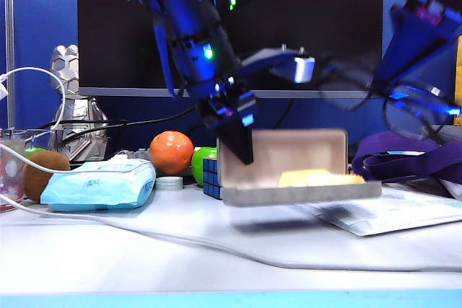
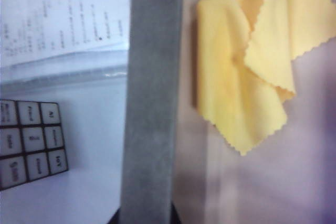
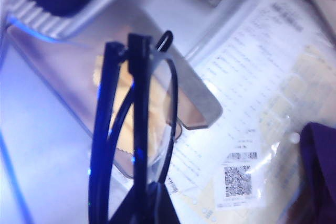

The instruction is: Pick up the glasses, fold the temples of the glasses, place the glasses into the glasses case, and finally close the glasses case.

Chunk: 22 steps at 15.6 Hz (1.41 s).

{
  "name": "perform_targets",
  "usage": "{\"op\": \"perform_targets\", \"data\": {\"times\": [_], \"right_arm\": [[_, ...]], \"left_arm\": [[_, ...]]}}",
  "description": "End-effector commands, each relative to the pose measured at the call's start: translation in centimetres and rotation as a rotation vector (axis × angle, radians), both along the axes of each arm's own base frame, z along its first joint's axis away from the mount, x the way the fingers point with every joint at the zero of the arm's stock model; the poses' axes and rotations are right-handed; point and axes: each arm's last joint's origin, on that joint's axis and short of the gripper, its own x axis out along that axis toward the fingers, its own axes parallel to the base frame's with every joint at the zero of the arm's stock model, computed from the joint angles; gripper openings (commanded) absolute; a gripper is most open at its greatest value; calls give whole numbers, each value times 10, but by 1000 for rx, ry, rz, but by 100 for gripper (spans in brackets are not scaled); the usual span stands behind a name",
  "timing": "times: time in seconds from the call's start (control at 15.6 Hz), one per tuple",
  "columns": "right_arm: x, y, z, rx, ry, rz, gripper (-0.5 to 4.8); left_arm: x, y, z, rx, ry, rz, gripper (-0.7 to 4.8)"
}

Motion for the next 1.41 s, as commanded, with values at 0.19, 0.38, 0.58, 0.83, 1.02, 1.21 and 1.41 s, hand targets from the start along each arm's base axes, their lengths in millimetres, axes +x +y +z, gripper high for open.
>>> {"op": "perform_targets", "data": {"times": [0.19,0.38,0.58,0.83,1.02,1.21,1.41], "right_arm": [[5,5,5,-54,-94,-34,-5],[6,3,5,-100,-108,-80,-5],[6,3,5,-99,-106,-78,-5],[4,3,3,-109,-79,-76,-5],[4,3,3,-109,-80,-75,-5],[3,5,3,-109,-81,-68,-5],[3,6,3,-109,-83,-63,-5]], "left_arm": [[6,-6,-14,1,-3,18,73],[4,-4,-6,-23,4,55,99],[-1,0,11,-73,3,98,99],[-14,14,43,-120,14,132,99],[-14,11,35,-126,56,109,79],[-12,9,11,-48,143,108,80],[-13,9,6,-40,195,122,211]]}}
